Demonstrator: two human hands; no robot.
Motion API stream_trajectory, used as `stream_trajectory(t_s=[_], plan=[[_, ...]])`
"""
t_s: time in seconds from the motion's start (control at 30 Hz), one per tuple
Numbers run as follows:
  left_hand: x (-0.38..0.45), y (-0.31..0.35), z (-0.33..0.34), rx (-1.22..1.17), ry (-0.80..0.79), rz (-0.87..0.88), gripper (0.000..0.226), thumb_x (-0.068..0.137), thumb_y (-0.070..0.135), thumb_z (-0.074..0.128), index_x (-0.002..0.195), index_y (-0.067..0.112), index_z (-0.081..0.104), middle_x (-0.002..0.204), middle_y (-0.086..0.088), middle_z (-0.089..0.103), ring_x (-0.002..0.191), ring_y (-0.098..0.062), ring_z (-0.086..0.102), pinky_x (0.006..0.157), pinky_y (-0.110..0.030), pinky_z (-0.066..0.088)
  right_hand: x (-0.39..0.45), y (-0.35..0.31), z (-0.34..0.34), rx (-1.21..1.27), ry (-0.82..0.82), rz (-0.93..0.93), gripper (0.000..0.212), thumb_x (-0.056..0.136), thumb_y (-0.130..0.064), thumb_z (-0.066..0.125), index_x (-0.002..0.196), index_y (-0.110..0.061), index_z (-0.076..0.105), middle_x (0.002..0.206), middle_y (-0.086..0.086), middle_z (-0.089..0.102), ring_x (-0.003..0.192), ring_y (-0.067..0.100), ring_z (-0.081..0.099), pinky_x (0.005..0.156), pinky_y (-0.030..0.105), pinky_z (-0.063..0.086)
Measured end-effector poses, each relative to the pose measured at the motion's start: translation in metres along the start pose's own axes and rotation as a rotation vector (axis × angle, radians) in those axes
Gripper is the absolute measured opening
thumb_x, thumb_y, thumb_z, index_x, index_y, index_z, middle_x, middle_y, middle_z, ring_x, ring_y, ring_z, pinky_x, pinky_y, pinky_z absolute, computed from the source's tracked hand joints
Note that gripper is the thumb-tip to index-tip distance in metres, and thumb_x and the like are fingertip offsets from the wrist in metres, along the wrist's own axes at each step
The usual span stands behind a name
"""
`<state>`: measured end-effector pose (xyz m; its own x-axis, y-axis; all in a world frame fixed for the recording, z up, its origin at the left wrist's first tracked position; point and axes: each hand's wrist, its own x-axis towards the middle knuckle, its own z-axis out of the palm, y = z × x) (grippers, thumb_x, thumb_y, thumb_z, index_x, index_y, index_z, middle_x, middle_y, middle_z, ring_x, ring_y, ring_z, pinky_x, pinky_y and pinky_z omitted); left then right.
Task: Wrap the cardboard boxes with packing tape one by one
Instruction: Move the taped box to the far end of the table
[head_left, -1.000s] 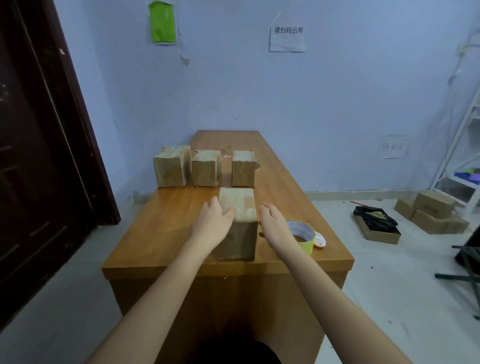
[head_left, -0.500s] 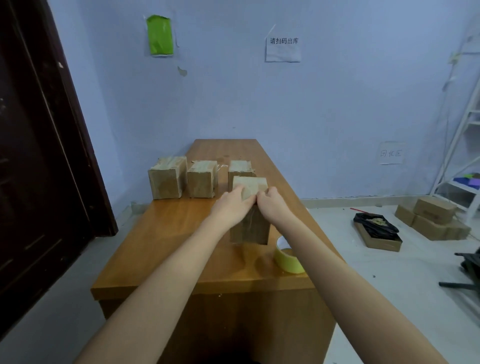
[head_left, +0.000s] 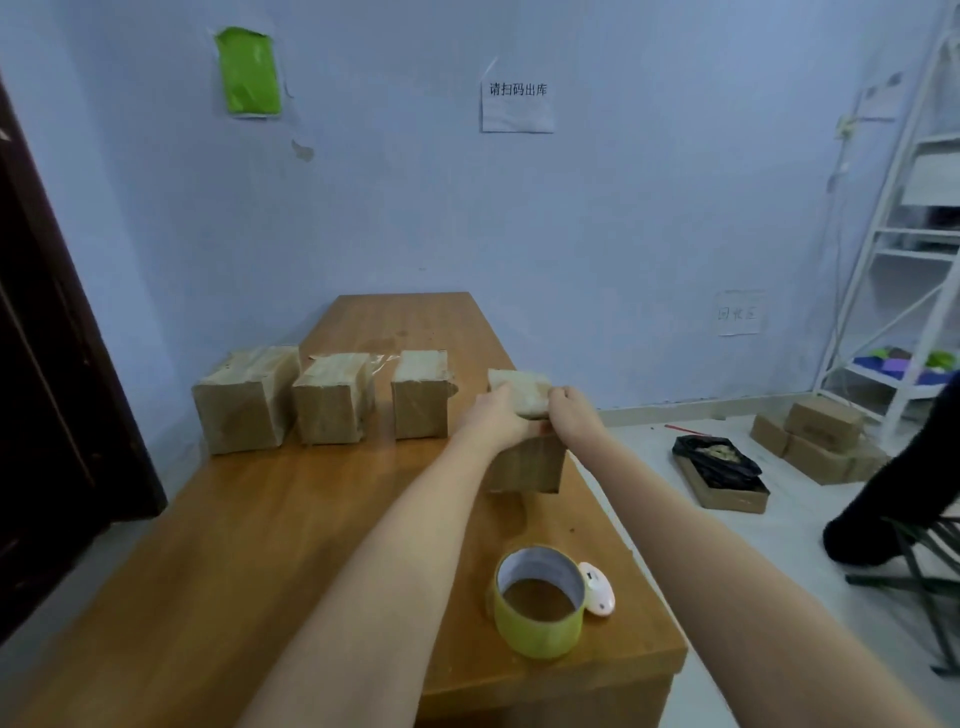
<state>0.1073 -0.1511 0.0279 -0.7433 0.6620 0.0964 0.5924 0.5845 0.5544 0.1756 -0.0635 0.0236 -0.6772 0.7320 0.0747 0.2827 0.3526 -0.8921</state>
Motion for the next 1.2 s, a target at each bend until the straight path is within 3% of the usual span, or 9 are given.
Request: stream_trajectory(t_s=[0.13, 0.27, 0.43, 0.63, 0.83, 0.93, 1.0, 1.07, 1.2], plan=[[0.041, 0.004, 0.005, 0.014, 0.062, 0.036, 0.085, 0.072, 0.065, 0.063, 0.138, 0.021, 0.034, 0.131, -0.007, 0.048, 0.112, -0.027, 0.051, 0.072, -0.032, 0.038, 0.039, 0.003, -0.008, -0.067, 0.115, -0.052, 0.03, 0.101, -0.022, 0.025, 0.105, -0.006, 0.05, 0.107, 0.011, 0.053, 0.095, 0.025, 0.049, 0.086, 0.038, 0.041], [0.085, -0.003, 0.009, -0.011, 0.092, 0.008, 0.089, 0.064, 0.075, 0.063, 0.13, 0.02, 0.039, 0.125, -0.008, 0.05, 0.106, -0.027, 0.051, 0.073, -0.034, 0.046, 0.078, 0.01, -0.013, -0.157, 0.148, -0.063, 0.026, 0.101, -0.023, 0.023, 0.097, -0.008, 0.044, 0.102, 0.007, 0.049, 0.096, 0.027, 0.049, 0.081, 0.035, 0.037], [0.126, -0.015, 0.026, -0.046, 0.073, -0.038, 0.098, 0.065, 0.074, 0.063, 0.139, 0.019, 0.031, 0.133, -0.009, 0.044, 0.112, -0.028, 0.049, 0.08, -0.036, 0.048, 0.116, 0.024, -0.004, -0.288, 0.126, -0.061, 0.026, 0.101, -0.023, 0.023, 0.094, -0.008, 0.043, 0.099, 0.009, 0.05, 0.09, 0.026, 0.047, 0.078, 0.034, 0.035], [0.16, -0.03, 0.042, -0.044, 0.072, -0.043, 0.092, 0.071, 0.067, 0.063, 0.142, 0.02, 0.027, 0.136, -0.011, 0.04, 0.115, -0.029, 0.048, 0.08, -0.035, 0.045, 0.142, 0.038, 0.019, -0.381, 0.058, -0.076, 0.031, 0.101, -0.022, 0.025, 0.105, -0.003, 0.048, 0.11, 0.014, 0.054, 0.103, 0.031, 0.051, 0.082, 0.036, 0.037], [0.183, -0.041, 0.051, -0.104, 0.03, -0.051, 0.097, 0.071, 0.062, 0.067, 0.146, 0.023, 0.019, 0.139, -0.01, 0.04, 0.122, -0.03, 0.045, 0.096, -0.041, 0.043, 0.155, 0.043, 0.029, -0.498, 0.056, -0.096, 0.028, 0.102, -0.02, 0.025, 0.104, -0.004, 0.048, 0.116, 0.016, 0.054, 0.106, 0.032, 0.052, 0.084, 0.038, 0.04], [0.186, -0.039, 0.04, -0.255, -0.062, -0.022, 0.112, 0.066, 0.05, 0.078, 0.149, 0.024, 0.007, 0.138, -0.008, 0.044, 0.122, -0.028, 0.046, 0.099, -0.044, 0.042, 0.156, 0.036, 0.031, -0.572, 0.126, -0.097, 0.029, 0.101, -0.021, 0.027, 0.109, -0.003, 0.049, 0.12, 0.018, 0.052, 0.111, 0.034, 0.05, 0.089, 0.039, 0.039], [0.185, -0.038, 0.022, -0.231, -0.082, -0.03, 0.119, 0.065, 0.039, 0.083, 0.15, 0.019, 0.001, 0.147, -0.011, 0.033, 0.13, -0.029, 0.038, 0.104, -0.043, 0.037, 0.157, 0.026, 0.033, -0.646, 0.219, -0.165, 0.029, 0.101, -0.02, 0.03, 0.109, -0.001, 0.05, 0.12, 0.018, 0.051, 0.111, 0.033, 0.048, 0.091, 0.039, 0.039], [0.181, -0.043, -0.002, -0.063, -0.002, -0.028, 0.103, 0.073, 0.035, 0.076, 0.149, 0.015, 0.01, 0.151, -0.013, 0.023, 0.132, -0.03, 0.036, 0.102, -0.04, 0.037, 0.156, 0.012, 0.039, -0.663, 0.295, -0.264, 0.025, 0.1, -0.018, 0.033, 0.107, -0.003, 0.051, 0.119, 0.017, 0.05, 0.109, 0.031, 0.047, 0.087, 0.038, 0.039], [0.169, -0.07, -0.051, 0.145, 0.297, -0.02, 0.046, 0.089, 0.028, 0.054, 0.132, 0.014, 0.048, 0.138, -0.01, 0.043, 0.113, -0.028, 0.052, 0.091, -0.035, 0.045, 0.152, -0.017, 0.066, -0.653, 0.276, -0.453, 0.027, 0.097, -0.014, 0.037, 0.116, -0.002, 0.051, 0.123, 0.016, 0.048, 0.112, 0.031, 0.045, 0.088, 0.037, 0.042]])
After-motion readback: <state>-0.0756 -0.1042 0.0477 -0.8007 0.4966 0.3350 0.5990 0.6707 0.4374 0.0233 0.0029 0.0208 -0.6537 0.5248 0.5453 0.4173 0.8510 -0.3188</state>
